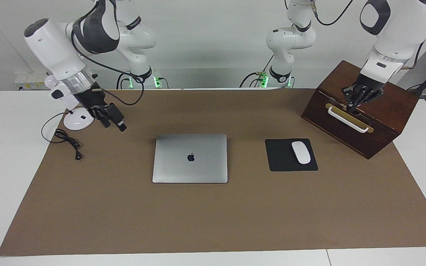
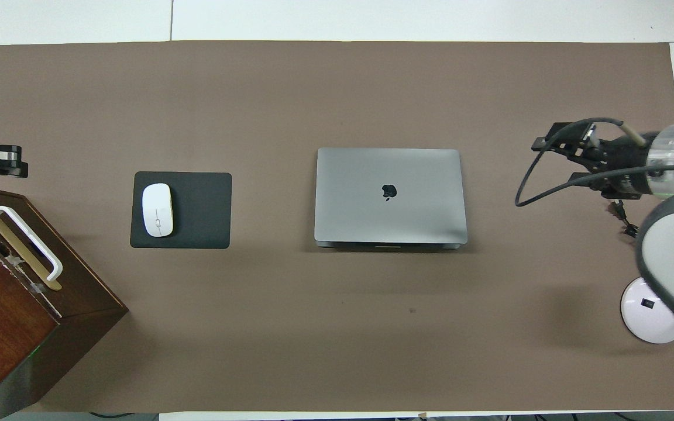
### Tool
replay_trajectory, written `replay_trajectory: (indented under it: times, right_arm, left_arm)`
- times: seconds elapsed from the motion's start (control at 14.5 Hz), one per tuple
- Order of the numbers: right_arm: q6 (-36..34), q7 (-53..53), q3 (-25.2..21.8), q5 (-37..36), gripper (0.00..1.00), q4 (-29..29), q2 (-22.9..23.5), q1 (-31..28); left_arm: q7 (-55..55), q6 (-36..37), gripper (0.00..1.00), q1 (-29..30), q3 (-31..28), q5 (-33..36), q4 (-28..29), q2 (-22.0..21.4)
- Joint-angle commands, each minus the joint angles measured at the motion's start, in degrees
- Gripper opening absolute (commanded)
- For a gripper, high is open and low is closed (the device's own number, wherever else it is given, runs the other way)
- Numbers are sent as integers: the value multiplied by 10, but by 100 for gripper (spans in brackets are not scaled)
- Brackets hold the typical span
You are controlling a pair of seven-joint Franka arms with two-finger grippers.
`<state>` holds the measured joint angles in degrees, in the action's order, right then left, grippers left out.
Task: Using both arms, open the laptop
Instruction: 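Move the right gripper to the laptop lid while the left gripper approaches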
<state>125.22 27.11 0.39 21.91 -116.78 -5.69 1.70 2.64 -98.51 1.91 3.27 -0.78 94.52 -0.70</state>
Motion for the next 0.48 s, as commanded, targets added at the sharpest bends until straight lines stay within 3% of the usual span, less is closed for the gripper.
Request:
replay_trajectory:
  times: [0.0, 0.21, 0.41]
  right_arm:
    - [83, 78, -1, 34, 100, -80, -38, 43]
    - [167, 109, -1, 46, 100, -156, -60, 87]
    - [242, 110, 0, 107, 100, -235, -89, 130]
  left_arm:
    - [17, -64, 0, -3, 2, -34, 59, -27]
    - [47, -145, 0, -37, 4, -42, 133, -55]
    - [47, -279, 0, -78, 4, -44, 259, -106]
